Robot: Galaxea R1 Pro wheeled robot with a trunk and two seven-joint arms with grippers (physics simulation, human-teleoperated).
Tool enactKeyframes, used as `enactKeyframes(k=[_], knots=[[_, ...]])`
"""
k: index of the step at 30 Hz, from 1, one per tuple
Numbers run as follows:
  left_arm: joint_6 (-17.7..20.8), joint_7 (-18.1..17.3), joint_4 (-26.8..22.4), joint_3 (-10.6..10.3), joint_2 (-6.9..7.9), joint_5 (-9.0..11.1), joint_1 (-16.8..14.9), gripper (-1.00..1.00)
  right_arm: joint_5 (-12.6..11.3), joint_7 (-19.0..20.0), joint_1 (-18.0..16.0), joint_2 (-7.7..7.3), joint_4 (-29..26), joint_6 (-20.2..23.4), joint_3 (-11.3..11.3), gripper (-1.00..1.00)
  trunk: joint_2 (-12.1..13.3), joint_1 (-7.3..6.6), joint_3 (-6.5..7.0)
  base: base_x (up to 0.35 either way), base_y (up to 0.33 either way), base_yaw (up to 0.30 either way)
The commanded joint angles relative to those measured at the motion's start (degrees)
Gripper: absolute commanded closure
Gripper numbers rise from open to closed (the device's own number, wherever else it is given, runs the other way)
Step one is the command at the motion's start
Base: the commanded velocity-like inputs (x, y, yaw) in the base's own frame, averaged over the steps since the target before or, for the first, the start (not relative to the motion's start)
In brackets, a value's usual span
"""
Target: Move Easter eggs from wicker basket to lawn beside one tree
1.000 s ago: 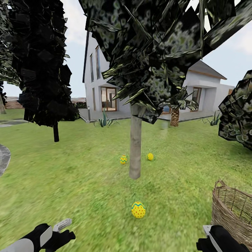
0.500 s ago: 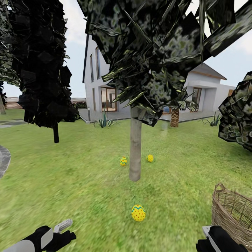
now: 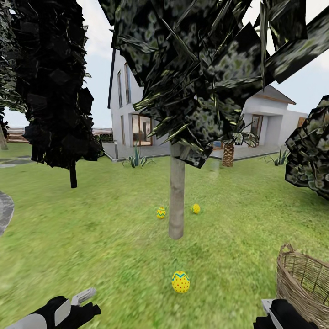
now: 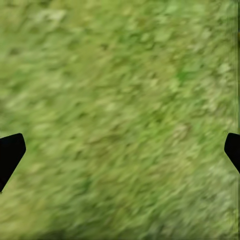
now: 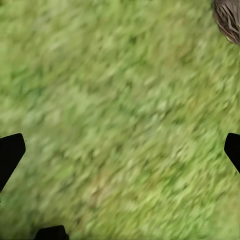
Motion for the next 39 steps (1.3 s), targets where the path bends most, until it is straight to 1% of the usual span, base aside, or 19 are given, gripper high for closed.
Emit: enactKeyframes(k=[1, 2, 5, 22, 35, 39], knots=[[0.4, 0.0, -0.1, -0.1, -0.16, 0.6, 0.0, -1.0, 0.6, 0.5, 0.0, 0.11, 0.0, 0.1, -0.4, -1.0, 0.4, -0.23, 0.12, 0.0, 0.0, 0.0], [0.4, 0.0, -0.1, -0.1, -0.41, 0.6, 0.0, -1.0, 0.6, 0.5, 0.0, 0.14, 0.1, 0.0, -0.4, -1.0, 0.8, -0.45, 0.3, 0.0, 0.0, 0.0], [0.4, 0.0, -0.1, -0.1, -0.53, 0.6, 0.0, -1.0, 0.5, 0.5, 0.0, 0.08, 0.2, -0.1, -0.4, -1.0, 2.0, -1.11, 0.83, 0.0, 0.0, 0.0], [0.3, 0.0, 0.8, -0.2, -0.56, 0.5, 0.0, -1.0, 0.6, 0.5, 0.0, 0.16, 0.3, -0.1, -0.4, -1.0, 8.8, -4.85, 3.89, 0.0, 0.0, 0.0], [0.3, 0.1, 0.8, -0.2, -0.57, 0.6, 0.0, -1.0, 0.7, 0.5, 0.0, 0.8, 0.3, -0.2, -0.3, -1.0, 14.0, -7.7, 6.22, 0.0, 0.0, 0.0], [0.3, 0.1, 1.1, -0.2, -0.92, 0.6, 0.0, -1.0, 0.7, 0.5, 0.0, 0.85, 0.3, -0.2, -0.3, -1.0, 15.6, -8.58, 6.94, 0.0, 0.0, 0.0]])
